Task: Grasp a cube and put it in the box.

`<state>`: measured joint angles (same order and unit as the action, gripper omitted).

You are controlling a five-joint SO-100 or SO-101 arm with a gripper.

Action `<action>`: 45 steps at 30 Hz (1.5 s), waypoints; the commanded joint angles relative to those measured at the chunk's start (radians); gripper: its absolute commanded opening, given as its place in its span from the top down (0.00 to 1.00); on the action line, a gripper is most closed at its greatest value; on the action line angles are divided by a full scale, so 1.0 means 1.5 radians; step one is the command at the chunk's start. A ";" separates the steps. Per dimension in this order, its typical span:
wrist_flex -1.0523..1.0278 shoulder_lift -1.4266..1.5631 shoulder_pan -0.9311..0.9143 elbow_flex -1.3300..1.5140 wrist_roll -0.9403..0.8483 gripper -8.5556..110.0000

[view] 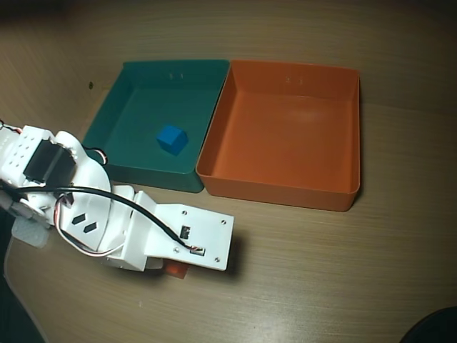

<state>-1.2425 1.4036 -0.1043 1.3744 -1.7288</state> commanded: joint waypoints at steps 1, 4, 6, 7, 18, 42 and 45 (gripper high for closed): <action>0.012 0.010 -0.002 -0.026 -0.004 0.97; 0.012 0.010 -0.004 -0.026 -0.004 0.97; 0.012 0.010 -0.004 -0.026 -0.004 0.97; 0.012 0.010 -0.004 -0.026 -0.003 0.97; 0.019 -0.034 -0.005 -0.037 0.007 0.97; 0.021 -0.032 -0.013 -0.038 0.008 0.59; 0.021 -0.032 -0.013 -0.038 0.008 0.54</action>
<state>-1.2195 1.3269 -0.1181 1.3729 -1.7227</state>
